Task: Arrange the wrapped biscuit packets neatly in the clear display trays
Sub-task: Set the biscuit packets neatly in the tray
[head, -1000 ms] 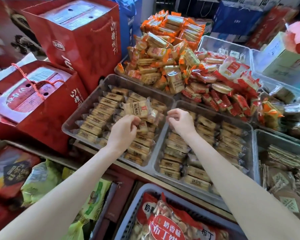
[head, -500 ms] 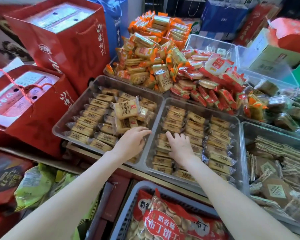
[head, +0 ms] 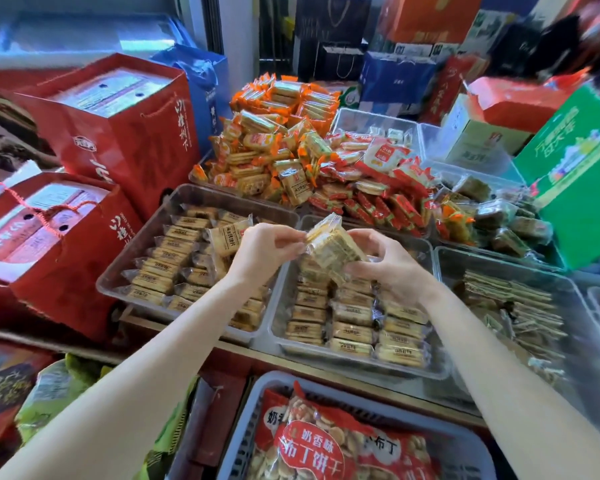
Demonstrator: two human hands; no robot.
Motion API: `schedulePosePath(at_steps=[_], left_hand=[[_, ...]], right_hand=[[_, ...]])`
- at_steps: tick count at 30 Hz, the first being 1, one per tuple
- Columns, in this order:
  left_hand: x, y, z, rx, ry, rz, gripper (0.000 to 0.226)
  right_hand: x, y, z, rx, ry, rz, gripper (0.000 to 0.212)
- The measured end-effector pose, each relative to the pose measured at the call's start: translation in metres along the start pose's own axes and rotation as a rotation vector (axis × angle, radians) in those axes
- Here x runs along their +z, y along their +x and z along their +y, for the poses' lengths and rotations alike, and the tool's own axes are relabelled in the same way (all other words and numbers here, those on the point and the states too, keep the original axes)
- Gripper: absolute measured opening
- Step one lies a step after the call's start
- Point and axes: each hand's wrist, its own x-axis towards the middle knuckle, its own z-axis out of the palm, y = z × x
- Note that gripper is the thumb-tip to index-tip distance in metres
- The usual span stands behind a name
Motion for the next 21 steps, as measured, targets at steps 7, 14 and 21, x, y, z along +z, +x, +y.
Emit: schedulePosePath(at_steps=[7,14,21], left_hand=[[-0.01,-0.003,0.035,-0.014,-0.033,0.049,0.006],[-0.021,0.004,0.052,-0.203,-0.358,-0.006,0.008],[-0.027,0.009,0.057,-0.094,-0.022,-0.166,0.012]], right_hand=[[-0.008,-0.025,-0.012,-0.007,0.105,-0.048,0.055],[-0.015,-0.03,-0.026,-0.017,0.189,-0.087,0.075],[-0.016,-0.035,-0.039,-0.019,0.032,-0.067,0.052]])
